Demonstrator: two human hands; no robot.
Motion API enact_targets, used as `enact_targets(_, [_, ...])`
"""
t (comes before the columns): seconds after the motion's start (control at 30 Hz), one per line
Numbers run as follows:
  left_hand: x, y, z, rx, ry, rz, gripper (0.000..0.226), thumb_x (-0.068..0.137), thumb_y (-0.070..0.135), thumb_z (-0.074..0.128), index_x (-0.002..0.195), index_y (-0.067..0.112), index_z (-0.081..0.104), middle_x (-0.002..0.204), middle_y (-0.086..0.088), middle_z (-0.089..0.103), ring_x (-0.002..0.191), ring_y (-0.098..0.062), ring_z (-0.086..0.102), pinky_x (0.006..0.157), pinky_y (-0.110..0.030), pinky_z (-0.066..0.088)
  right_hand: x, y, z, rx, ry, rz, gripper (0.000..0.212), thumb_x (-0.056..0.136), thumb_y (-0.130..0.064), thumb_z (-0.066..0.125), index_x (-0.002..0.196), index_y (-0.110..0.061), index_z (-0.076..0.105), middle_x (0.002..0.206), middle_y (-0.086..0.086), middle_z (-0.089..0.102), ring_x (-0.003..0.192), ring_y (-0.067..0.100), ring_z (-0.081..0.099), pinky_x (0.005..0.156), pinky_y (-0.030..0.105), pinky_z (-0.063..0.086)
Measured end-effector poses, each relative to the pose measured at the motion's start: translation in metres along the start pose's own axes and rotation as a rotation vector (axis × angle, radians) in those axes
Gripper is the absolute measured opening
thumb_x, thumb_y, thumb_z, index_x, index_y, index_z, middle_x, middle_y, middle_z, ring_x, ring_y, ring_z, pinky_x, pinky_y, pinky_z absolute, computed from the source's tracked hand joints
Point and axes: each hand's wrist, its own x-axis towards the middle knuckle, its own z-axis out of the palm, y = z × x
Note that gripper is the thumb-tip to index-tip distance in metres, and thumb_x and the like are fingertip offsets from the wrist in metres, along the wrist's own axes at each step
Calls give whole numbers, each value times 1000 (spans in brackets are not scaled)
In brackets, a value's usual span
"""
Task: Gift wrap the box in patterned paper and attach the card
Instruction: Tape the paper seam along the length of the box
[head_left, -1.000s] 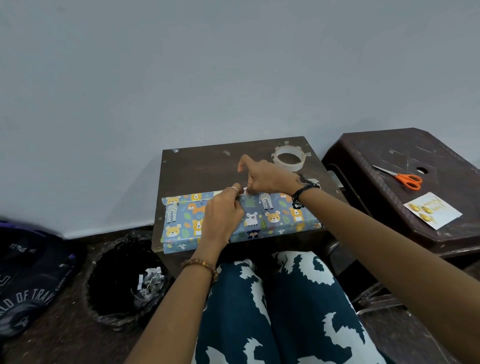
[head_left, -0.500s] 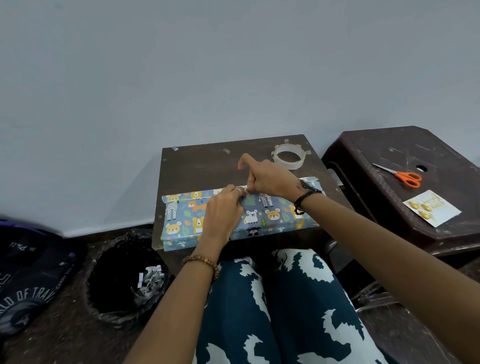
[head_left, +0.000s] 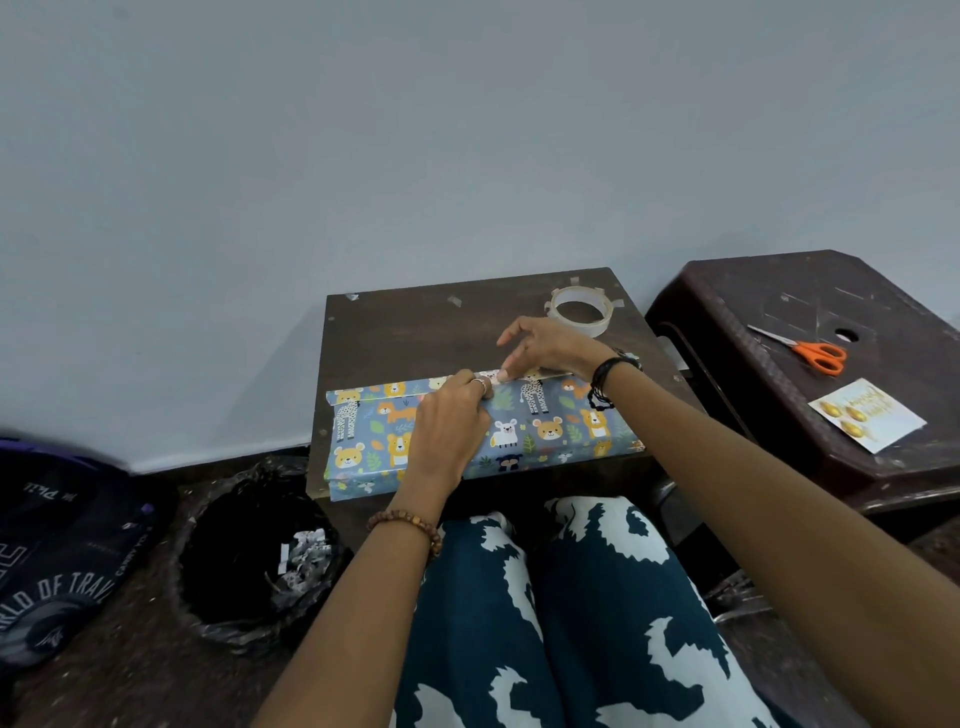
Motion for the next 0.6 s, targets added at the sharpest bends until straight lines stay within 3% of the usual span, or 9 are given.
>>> enact_targets(0.2, [1, -3, 4, -11, -8, -18, 17, 73, -7, 53, 70, 3, 66, 72, -8, 64, 50, -27, 56, 42, -28, 30, -1, 5, -1, 39, 18, -12, 41, 81, -3, 70, 118, -1, 54, 77, 1, 65, 68, 4, 61, 67, 15, 47])
enact_targets(0.3, [0, -2, 3, -10, 0, -15, 16, 71, -10, 54, 68, 3, 63, 69, -8, 62, 46, -26, 53, 42, -26, 26, -6, 6, 2, 13, 94, -61, 27, 87, 0, 61, 113, 0, 55, 73, 2, 63, 43, -8, 52, 43, 5, 37])
enact_targets(0.33, [-1, -1, 2, -7, 1, -11, 16, 70, -11, 54, 67, 2, 63, 68, -8, 61, 46, -26, 52, 42, -26, 26, -7, 8, 3, -31, 138, -90, 24, 88, 1, 57, 113, -1, 55, 78, 6, 66, 42, -10, 51, 42, 4, 35])
enact_targets(0.4, [-2, 1, 1, -10, 4, -1, 16, 70, -11, 53, 68, 2, 62, 69, -9, 61, 47, -26, 52, 42, -27, 25, -7, 16, 6, -166, 216, -152, 22, 90, 0, 51, 111, -3, 57, 95, 14, 71, 57, -10, 57, 51, 3, 37])
enact_targets(0.47, [-3, 2, 0, -9, 5, 3, 17, 70, -10, 49, 70, 1, 61, 71, -10, 62, 49, -28, 52, 44, -27, 25, -13, 17, 8, -295, 242, -211, 22, 92, -4, 50, 112, -6, 59, 104, 13, 70, 82, 6, 63, 67, 13, 43])
enact_targets(0.53, [-3, 2, -1, 6, 9, 5, 16, 72, -9, 48, 72, 1, 61, 74, -11, 63, 52, -29, 54, 45, -28, 26, -25, 15, 8, -446, 162, -274, 28, 93, -18, 55, 120, -11, 57, 117, 8, 65, 103, 16, 59, 82, 21, 41])
enact_targets(0.6, [-2, 3, -1, 18, -21, -13, 16, 75, -9, 49, 77, 0, 62, 80, -12, 64, 60, -32, 57, 49, -30, 29, -39, 14, 4, -593, -13, -259, 58, 86, -38, 64, 136, -18, 43, 137, 1, 50, 123, 16, 47, 101, 30, 33])
